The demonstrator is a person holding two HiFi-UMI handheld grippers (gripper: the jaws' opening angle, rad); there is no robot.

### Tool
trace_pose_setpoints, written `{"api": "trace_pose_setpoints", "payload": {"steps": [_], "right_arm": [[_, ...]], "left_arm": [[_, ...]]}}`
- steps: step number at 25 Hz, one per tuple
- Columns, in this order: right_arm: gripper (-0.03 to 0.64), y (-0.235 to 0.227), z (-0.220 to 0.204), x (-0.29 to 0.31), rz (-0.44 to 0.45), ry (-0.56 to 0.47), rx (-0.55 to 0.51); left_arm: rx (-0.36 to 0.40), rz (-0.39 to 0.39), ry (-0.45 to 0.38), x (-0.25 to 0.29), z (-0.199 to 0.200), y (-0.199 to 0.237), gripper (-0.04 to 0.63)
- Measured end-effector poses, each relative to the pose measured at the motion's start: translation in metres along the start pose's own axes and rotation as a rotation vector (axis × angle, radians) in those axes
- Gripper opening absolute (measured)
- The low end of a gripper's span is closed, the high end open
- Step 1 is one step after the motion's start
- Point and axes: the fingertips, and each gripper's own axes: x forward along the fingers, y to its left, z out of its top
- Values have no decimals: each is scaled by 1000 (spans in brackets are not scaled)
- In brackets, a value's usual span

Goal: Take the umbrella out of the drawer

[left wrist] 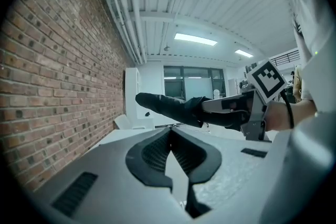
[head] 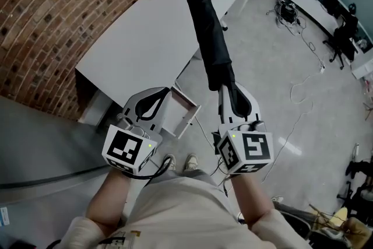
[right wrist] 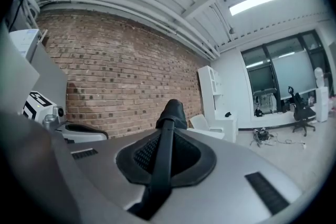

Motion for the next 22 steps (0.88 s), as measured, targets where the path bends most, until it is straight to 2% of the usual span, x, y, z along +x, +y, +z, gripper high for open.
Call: {"api": "trace_pose_setpoints", "payload": {"steps": [4, 8, 16, 22], "right_arm": [[25, 11, 40, -11, 36, -96, -54], [25, 22, 68, -26, 71, -148, -72], [25, 30, 91, -57, 114, -201, -112], [25, 33, 82, -63, 133, -166, -125]], "left_arm": [[49, 10, -85, -8, 37, -6, 8], [55, 31, -128, -21, 56, -6, 8], [72, 32, -141, -39, 69, -16, 8], [59, 30, -128, -43, 57, -22, 8]]}}
